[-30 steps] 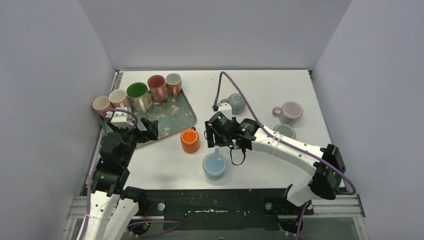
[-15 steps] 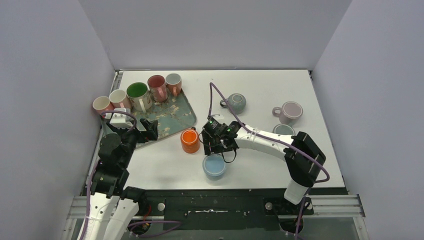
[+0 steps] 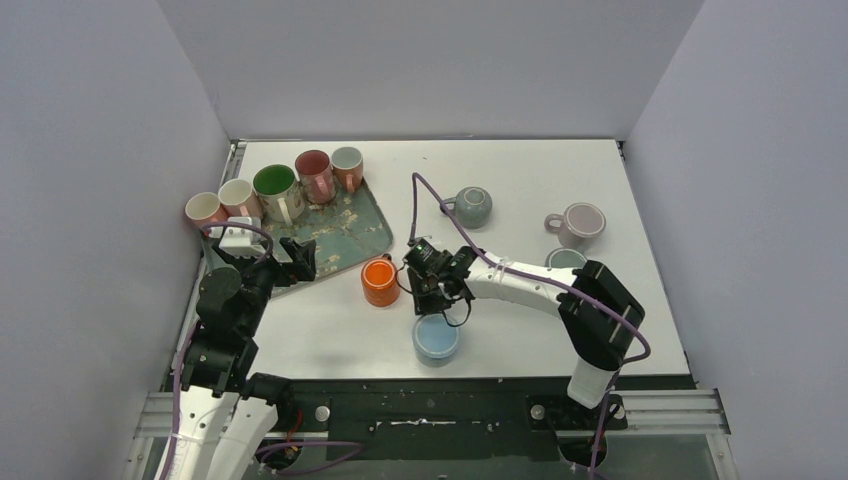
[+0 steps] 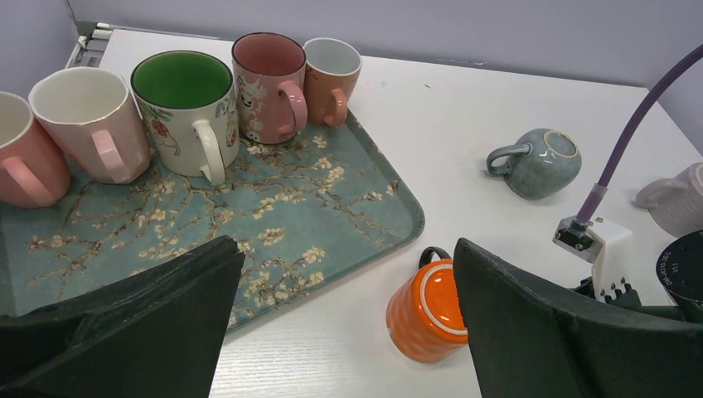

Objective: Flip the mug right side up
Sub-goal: Turn over the cup at the center of the board.

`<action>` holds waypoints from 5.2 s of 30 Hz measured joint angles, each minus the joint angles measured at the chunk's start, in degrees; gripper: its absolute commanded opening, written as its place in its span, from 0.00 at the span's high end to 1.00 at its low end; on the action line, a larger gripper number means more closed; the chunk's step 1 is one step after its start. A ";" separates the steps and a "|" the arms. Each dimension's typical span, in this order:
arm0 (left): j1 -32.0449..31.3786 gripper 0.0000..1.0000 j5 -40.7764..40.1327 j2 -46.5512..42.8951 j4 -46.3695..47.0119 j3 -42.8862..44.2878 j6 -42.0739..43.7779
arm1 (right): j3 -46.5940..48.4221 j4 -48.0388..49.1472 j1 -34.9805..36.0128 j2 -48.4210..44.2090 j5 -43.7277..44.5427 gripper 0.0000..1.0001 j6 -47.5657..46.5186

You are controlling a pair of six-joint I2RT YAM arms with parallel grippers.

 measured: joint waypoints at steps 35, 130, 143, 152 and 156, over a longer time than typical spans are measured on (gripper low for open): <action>0.66 0.03 -0.50 -0.20 0.13 -0.22 -0.04 | -17.38 13.49 9.40 -25.05 11.15 0.75 -21.53; -11.78 1.00 45.88 13.40 20.26 -8.17 -63.91 | -33.16 84.61 31.30 -21.18 33.09 1.00 -128.56; -12.98 1.00 45.29 16.15 21.75 -8.22 -64.57 | -34.95 85.37 31.23 -22.14 34.34 0.74 -127.73; -13.81 1.00 44.94 17.05 21.62 -8.22 -64.50 | -37.38 81.05 31.15 -27.12 31.15 0.74 -124.93; -13.81 1.00 44.83 17.77 21.53 -8.22 -64.37 | -38.05 79.21 30.73 -28.17 30.80 0.76 -123.67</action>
